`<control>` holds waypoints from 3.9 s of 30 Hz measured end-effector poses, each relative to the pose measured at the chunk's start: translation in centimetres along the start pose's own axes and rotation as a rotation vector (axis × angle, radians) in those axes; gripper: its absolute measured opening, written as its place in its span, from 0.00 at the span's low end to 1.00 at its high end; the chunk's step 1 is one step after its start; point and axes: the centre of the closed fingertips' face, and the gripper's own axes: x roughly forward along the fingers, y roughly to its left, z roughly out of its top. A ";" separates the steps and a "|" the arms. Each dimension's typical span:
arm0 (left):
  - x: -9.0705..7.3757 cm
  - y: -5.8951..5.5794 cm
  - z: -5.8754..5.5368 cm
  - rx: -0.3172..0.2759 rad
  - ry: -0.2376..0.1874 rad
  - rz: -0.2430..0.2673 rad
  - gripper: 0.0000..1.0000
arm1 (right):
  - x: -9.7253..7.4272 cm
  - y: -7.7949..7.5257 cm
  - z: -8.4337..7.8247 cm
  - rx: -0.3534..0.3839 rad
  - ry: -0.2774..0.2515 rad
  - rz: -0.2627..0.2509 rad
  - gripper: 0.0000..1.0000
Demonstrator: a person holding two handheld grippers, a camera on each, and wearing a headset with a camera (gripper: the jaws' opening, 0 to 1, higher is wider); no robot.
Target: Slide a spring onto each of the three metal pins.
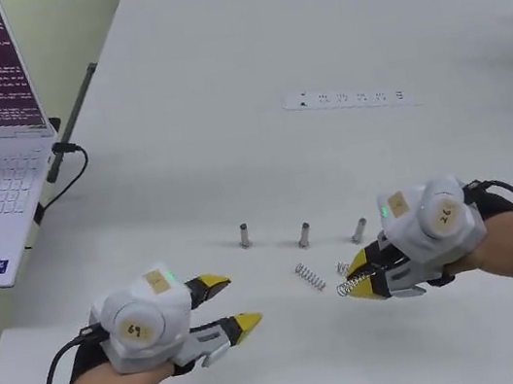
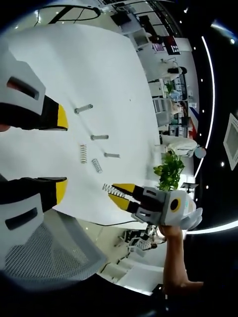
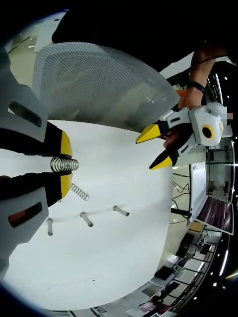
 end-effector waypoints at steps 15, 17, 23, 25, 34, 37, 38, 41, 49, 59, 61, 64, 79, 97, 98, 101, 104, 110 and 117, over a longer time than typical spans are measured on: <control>-1.5 0.9 -0.7 -0.030 -0.003 0.045 0.32 | 1.7 -3.6 2.5 -0.013 0.023 -0.037 0.09; -1.7 1.0 -0.8 -0.032 -0.003 0.050 0.32 | 1.9 -4.1 3.0 -0.014 0.024 -0.043 0.09; -2.1 1.2 -1.1 -0.036 -0.002 0.061 0.33 | 2.6 -5.4 4.3 -0.023 0.030 -0.055 0.09; -2.2 1.3 -1.1 -0.040 -0.006 0.065 0.33 | 3.0 -5.7 4.6 -0.032 0.038 -0.055 0.09; -3.1 1.8 -0.9 -0.059 -0.027 0.098 0.34 | 4.2 -7.0 5.3 -0.032 0.055 -0.055 0.09; -3.4 1.9 -1.1 -0.067 -0.029 0.106 0.34 | 4.6 -7.3 5.5 -0.031 0.063 -0.055 0.09; -3.5 1.9 -1.3 -0.069 -0.027 0.109 0.34 | 4.8 -7.5 5.5 -0.030 0.066 -0.059 0.09; -3.7 2.0 -1.6 -0.077 -0.026 0.115 0.34 | 5.3 -7.7 5.7 -0.027 0.072 -0.059 0.09; -4.1 2.2 -1.8 -0.093 -0.037 0.130 0.34 | 6.4 -8.5 6.2 -0.032 0.103 -0.060 0.09; -4.5 2.4 -2.6 -0.118 -0.037 0.144 0.34 | 7.5 -10.2 6.8 -0.022 0.146 -0.078 0.09; -4.7 2.5 -2.7 -0.122 -0.039 0.148 0.34 | 7.7 -10.6 7.1 -0.024 0.150 -0.083 0.09; -4.9 2.7 -2.7 -0.127 -0.043 0.153 0.34 | 8.0 -11.1 7.6 -0.028 0.154 -0.085 0.09; -5.2 2.9 -2.0 -0.140 -0.066 0.157 0.37 | 9.4 -12.2 8.1 -0.050 0.201 -0.063 0.09; -5.2 3.2 -2.2 -0.164 -0.069 0.164 0.38 | 9.9 -11.8 8.1 -0.095 0.239 -0.021 0.09; -5.3 3.2 -2.4 -0.165 -0.067 0.166 0.38 | 10.0 -11.9 8.1 -0.098 0.241 -0.018 0.09; -5.3 3.3 -2.5 -0.169 -0.065 0.167 0.38 | 10.2 -12.0 8.2 -0.101 0.244 -0.011 0.09; -5.4 3.3 -2.6 -0.173 -0.066 0.169 0.38 | 10.5 -11.8 8.3 -0.109 0.251 -0.003 0.09; -5.5 3.4 -2.7 -0.178 -0.065 0.172 0.38 | 11.0 -12.0 8.2 -0.131 0.279 0.009 0.09; -5.6 3.4 -2.9 -0.182 -0.063 0.173 0.38 | 11.3 -12.2 8.4 -0.140 0.302 0.023 0.09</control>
